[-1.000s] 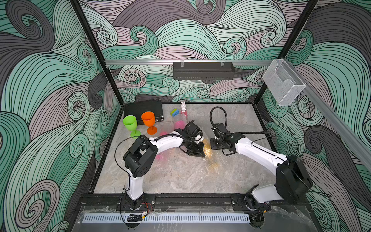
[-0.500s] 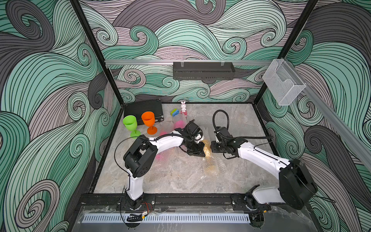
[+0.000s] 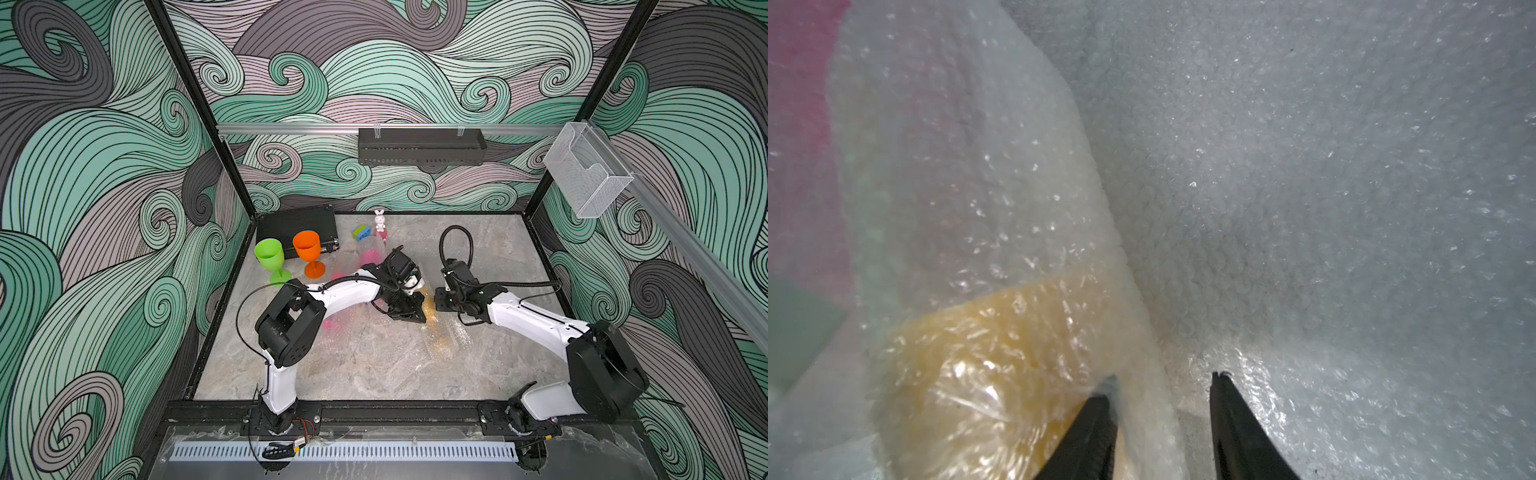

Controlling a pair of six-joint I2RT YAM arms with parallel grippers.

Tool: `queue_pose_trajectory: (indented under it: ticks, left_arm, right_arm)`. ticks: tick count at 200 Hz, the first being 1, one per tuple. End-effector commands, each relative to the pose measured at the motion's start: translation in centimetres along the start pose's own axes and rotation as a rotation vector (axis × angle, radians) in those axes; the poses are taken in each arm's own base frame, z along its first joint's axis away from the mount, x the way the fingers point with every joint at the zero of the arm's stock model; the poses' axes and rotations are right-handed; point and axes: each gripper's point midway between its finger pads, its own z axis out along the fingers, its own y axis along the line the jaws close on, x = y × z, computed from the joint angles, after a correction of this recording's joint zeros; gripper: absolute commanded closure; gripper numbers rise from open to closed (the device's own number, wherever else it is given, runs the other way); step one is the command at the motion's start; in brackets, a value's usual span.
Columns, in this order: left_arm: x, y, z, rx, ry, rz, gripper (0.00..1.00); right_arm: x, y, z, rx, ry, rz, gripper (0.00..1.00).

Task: Unpack wine glasses from bubble wrap
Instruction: Unwrap the bubble wrap.

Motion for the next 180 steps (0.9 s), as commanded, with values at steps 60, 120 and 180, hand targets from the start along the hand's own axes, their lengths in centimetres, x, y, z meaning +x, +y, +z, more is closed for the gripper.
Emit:
queue_pose_trajectory:
  ticks: [60,120,180]
  left_arm:
    - [1.0,-0.5,0.0,0.025,0.026,0.034,1.0]
    - [0.7,0.0,-0.3,0.007,0.012,0.024,1.0]
    - [1.0,1.1,-0.9,-0.001,-0.001,0.015,1.0]
  right_arm:
    - [-2.7,0.0,-0.1,-0.039,-0.064,0.035,0.65]
    - [0.1,0.2,-0.4,-0.102,0.002,0.011,0.58]
    - [3.0,-1.6,-0.4,-0.129,0.068,-0.048,0.56]
